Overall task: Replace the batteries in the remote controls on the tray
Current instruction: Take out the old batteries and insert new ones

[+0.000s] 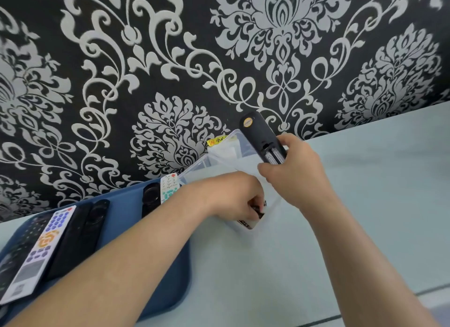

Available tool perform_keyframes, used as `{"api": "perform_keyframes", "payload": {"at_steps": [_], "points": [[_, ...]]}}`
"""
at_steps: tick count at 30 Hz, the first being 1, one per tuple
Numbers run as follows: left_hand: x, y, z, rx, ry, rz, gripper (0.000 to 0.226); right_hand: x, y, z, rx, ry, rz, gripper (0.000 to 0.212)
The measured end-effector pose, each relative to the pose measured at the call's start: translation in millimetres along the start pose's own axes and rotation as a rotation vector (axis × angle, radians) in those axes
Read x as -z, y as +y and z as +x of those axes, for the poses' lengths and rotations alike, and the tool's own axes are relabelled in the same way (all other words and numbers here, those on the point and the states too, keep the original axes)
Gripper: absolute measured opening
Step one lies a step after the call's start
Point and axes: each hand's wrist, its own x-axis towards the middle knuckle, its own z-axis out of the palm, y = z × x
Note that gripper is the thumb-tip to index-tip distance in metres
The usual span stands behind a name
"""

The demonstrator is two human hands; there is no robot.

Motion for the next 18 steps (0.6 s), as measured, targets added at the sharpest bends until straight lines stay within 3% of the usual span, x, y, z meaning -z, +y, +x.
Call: {"api": "perform_keyframes", "payload": {"at_steps": [4,7,9,14,18], "points": [[12.1,-12.0,-27.4,0.043,0.145,-0.389,0.006,-0.2,-8.6,-2.1,0.023,0.063,0.248,0.024],[10.1,-15.1,-55.9,-0.010,0.316,-0.814,0.006,-0.7,-23.5,-10.7,-0.021,-0.103,0.580,0.028],[3.8,-15.5,-69.0,-0.007,0.457,-0.988,0.006,-5.2,-29.1,-17.3,-0.024,-0.240,0.663,0.034],[-2.8,-29.8,-108.2,0.042,0.681,-1.126,0.017,-36.5,-53.1,-29.0,-0.068,-0.433,0.773,0.045],[-6.9,-45.8,-138.7,0.024,0.717,-1.188,0.037,-64.3,-68.1,-37.0,-0.222,-0.462,1.000,0.022]]}}
